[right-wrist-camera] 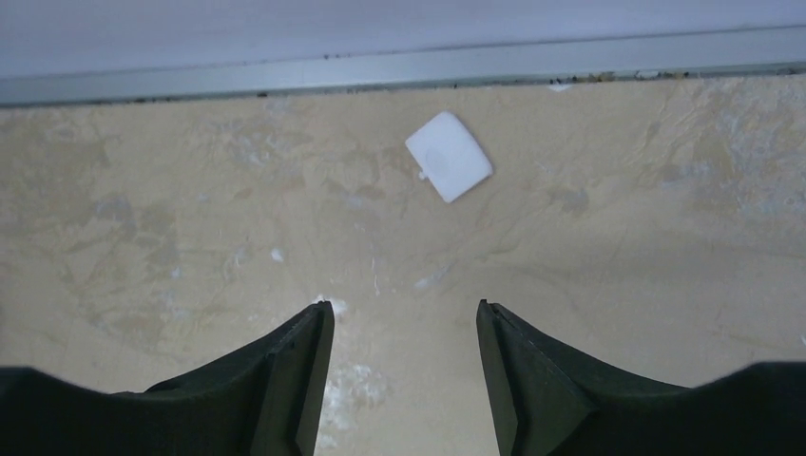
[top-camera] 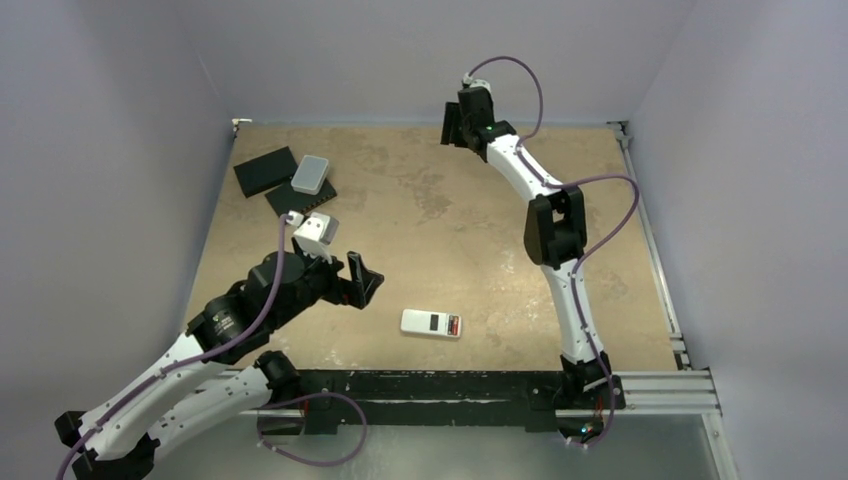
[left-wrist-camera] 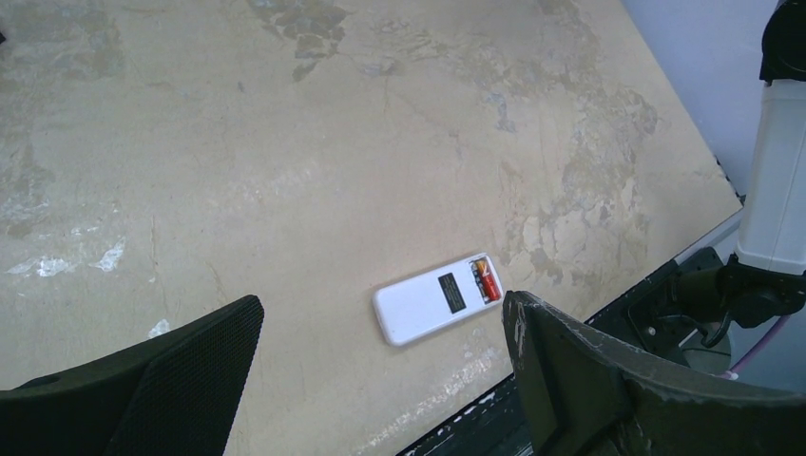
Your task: Load the batteries into the remote control
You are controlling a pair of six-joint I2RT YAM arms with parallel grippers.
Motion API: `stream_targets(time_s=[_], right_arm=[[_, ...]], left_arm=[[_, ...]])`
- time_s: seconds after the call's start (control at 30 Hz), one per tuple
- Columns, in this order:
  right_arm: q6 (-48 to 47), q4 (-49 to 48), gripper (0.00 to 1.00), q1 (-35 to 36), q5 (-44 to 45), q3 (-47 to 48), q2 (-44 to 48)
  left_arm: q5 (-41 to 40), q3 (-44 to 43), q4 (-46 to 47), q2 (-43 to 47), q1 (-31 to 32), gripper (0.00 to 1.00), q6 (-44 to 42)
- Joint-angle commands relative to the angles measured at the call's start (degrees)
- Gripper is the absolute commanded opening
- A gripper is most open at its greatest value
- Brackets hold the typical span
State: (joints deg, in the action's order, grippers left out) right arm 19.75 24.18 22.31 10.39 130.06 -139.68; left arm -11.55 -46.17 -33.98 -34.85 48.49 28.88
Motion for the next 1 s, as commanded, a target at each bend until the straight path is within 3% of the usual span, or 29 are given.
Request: stream_targets(time_s=[0.0, 0.6, 0.97], right_arm=[[4.32, -7.35, 0.64, -0.87, -1.66, 5.63, -1.38], [23.79, -30.76, 0.59, -6.07, -14.84, 6.88, -12.05], [30.83, -37.52, 0.61, -8.65, -18.44, 10.47, -18.19]], left_arm=[[-0.39, 0.03, 1.45, -0.45, -0.21, 0.99, -0.86], [-0.96, -0.01, 1.2, -2.14, -0.24, 0.99, -0.76], [-1.52, -0.06, 1.01, -3.36, -0.39, 0.99, -0.63]])
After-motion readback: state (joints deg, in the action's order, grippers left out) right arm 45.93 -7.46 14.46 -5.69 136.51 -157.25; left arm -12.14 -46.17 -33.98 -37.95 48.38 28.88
